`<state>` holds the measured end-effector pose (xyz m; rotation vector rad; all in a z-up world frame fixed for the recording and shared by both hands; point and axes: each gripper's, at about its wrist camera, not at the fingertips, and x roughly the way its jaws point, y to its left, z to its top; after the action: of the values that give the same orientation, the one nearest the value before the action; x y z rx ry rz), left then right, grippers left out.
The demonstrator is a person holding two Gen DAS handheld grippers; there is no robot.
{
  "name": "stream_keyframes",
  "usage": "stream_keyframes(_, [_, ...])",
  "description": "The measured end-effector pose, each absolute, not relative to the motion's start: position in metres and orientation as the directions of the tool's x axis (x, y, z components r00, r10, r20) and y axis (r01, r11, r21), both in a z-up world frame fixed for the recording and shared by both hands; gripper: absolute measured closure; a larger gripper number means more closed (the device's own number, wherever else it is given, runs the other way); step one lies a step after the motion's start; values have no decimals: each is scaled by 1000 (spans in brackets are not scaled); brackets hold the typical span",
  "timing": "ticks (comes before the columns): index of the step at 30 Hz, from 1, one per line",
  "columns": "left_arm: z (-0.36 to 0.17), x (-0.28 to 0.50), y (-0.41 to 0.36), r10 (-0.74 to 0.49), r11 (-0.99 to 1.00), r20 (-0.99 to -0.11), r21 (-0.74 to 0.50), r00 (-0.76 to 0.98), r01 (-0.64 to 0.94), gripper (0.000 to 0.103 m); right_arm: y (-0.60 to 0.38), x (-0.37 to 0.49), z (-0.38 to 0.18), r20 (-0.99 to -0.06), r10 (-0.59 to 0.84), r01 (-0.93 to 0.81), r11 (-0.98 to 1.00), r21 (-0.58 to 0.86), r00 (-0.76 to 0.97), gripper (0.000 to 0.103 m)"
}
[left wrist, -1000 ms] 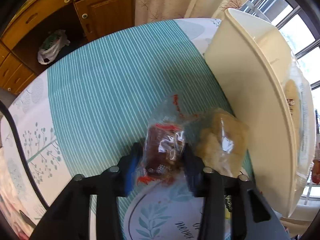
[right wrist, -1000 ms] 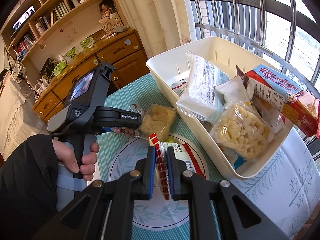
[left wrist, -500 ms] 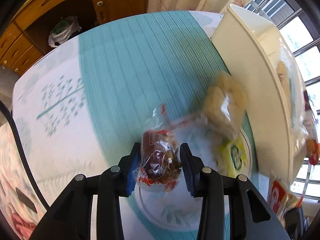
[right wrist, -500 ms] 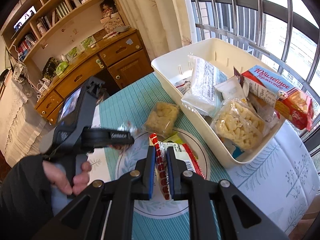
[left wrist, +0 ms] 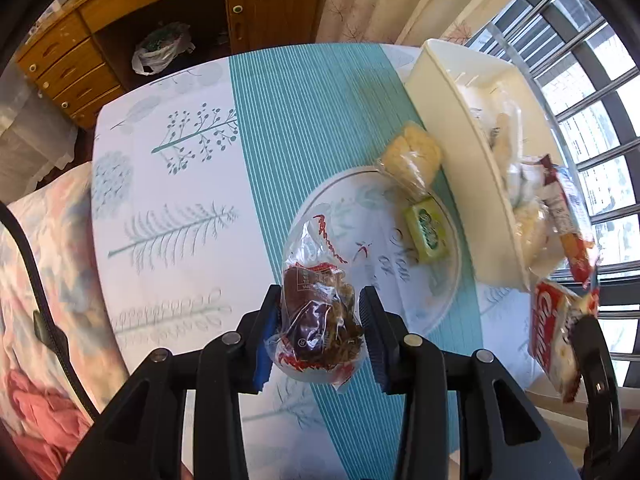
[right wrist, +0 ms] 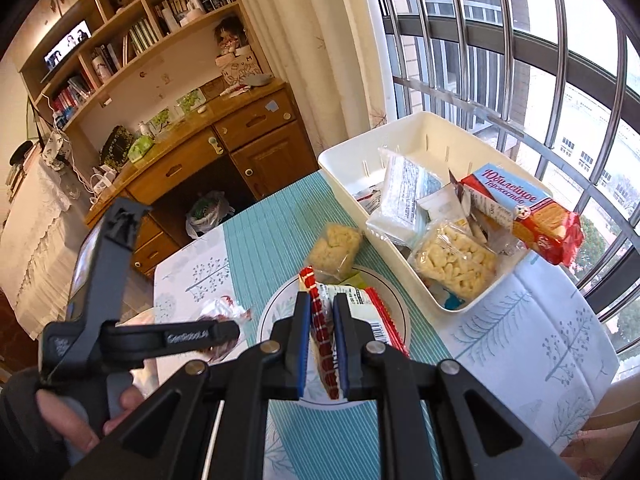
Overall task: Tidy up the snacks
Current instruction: 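Lift the nut bag and red-striped packet and carry them over the tray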
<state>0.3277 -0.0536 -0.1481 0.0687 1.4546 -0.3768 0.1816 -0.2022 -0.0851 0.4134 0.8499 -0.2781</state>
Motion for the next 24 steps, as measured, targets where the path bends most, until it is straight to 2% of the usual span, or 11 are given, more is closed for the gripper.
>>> stream_keyframes(13, [-102,285,-95,-233,955,-963,-200,136,218,66,-249,173,-62,-795,12,294,926,238,607,92])
stream_keyframes(24, [-91,269,-165,-264,960,-951,-242,162,144,66,-313,186,-52,-818,57,170,968,187,573,92])
